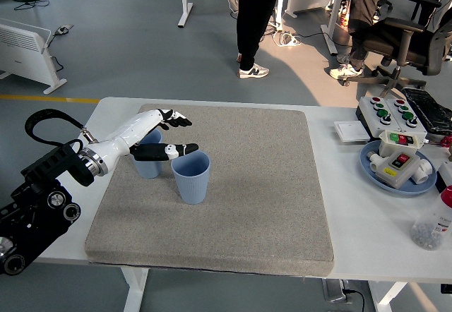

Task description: Push cup pick cup insert cup

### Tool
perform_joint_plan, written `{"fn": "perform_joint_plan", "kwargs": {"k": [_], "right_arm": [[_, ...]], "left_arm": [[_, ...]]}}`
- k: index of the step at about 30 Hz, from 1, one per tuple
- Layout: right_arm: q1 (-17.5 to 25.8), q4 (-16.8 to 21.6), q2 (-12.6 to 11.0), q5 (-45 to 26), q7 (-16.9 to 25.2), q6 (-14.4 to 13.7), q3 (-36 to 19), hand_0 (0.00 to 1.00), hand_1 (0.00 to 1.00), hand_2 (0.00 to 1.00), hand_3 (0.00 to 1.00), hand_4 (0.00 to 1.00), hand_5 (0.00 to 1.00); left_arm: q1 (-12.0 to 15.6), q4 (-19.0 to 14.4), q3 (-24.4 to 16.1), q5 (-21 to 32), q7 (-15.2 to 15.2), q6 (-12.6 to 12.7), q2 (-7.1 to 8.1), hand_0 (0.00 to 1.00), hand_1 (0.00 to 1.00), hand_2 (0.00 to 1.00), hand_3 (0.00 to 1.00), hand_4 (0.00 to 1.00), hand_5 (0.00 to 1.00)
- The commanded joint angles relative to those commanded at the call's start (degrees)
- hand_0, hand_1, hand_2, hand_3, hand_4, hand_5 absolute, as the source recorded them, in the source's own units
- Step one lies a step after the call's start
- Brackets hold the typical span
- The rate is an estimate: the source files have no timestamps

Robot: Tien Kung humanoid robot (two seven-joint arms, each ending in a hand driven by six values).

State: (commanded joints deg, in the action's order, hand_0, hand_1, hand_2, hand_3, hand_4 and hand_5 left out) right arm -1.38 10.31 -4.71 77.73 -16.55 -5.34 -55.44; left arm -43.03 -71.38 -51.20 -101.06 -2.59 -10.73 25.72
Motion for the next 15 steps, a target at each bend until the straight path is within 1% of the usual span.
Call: {"fn": "perform_joint_plan", "kwargs": {"k": [1, 2, 4, 5, 7, 10, 11, 13, 15], "right_arm": [[-0.03, 0.00, 0.00, -0.12, 0.01, 0.01, 0.12, 0.528, 0.546, 0.508, 0.599, 0.190, 0.998], [-0.07, 0.00, -0.01, -0.28, 0.03, 0.05, 0.30, 0.528, 0.546, 0.508, 0.599, 0.190, 0.998], [-0.12, 0.00, 0.00, -0.57, 0.03, 0.08, 0.57, 0.528, 0.546, 0.508, 0.599, 0.190, 0.998], [-0.15, 0.00, 0.00, -0.66, 0.03, 0.10, 0.68, 0.528, 0.546, 0.506, 0.598, 0.189, 0.998], [-0.18, 0.00, -0.02, -0.71, 0.03, 0.15, 0.84, 0.528, 0.546, 0.506, 0.598, 0.189, 0.998], [-0.11, 0.00, -0.06, -0.55, 0.02, 0.21, 0.85, 0.528, 0.546, 0.506, 0.598, 0.189, 0.998], [-0.10, 0.00, -0.06, -0.51, 0.02, 0.22, 0.84, 0.528, 0.546, 0.506, 0.598, 0.190, 0.998], [-0.06, 0.00, -0.05, -0.38, -0.02, 0.23, 0.83, 0.528, 0.546, 0.506, 0.598, 0.190, 0.998], [-0.07, 0.00, -0.09, -0.08, -0.03, 0.32, 0.90, 0.528, 0.546, 0.506, 0.598, 0.190, 0.998]], "left_arm": [[-1.36, 0.30, 1.00, -2.23, 0.16, -1.76, 0.00, 0.906, 0.947, 0.998, 0.928, 0.970, 0.476], [-3.45, 0.83, 2.88, -4.84, 0.38, -4.09, -0.05, 0.906, 0.947, 0.998, 0.928, 0.970, 0.476], [-6.11, 1.77, 5.39, -9.25, 0.47, -7.20, -0.19, 0.906, 0.947, 0.998, 0.928, 0.970, 0.476], [-7.43, 2.31, 6.78, -11.41, 0.52, -8.66, -0.31, 0.910, 0.952, 0.998, 0.981, 0.953, 0.373], [-9.76, 3.52, 9.30, -13.10, 0.57, -11.25, -0.64, 0.910, 0.952, 0.998, 0.981, 0.953, 0.373], [-12.50, 5.36, 12.43, -12.30, 0.51, -14.00, -1.34, 0.910, 0.952, 0.998, 0.981, 0.953, 0.373], [-12.99, 5.71, 13.04, -12.13, 0.52, -14.43, -1.49, 0.888, 0.940, 0.998, 0.971, 0.923, 0.306], [-14.17, 7.06, 14.66, -11.16, 0.33, -14.90, -2.07, 0.888, 0.940, 0.998, 0.971, 0.923, 0.306], [-15.50, 9.13, 16.50, -10.31, 0.04, -14.72, -3.04, 0.888, 0.940, 0.998, 0.971, 0.923, 0.306]]}}
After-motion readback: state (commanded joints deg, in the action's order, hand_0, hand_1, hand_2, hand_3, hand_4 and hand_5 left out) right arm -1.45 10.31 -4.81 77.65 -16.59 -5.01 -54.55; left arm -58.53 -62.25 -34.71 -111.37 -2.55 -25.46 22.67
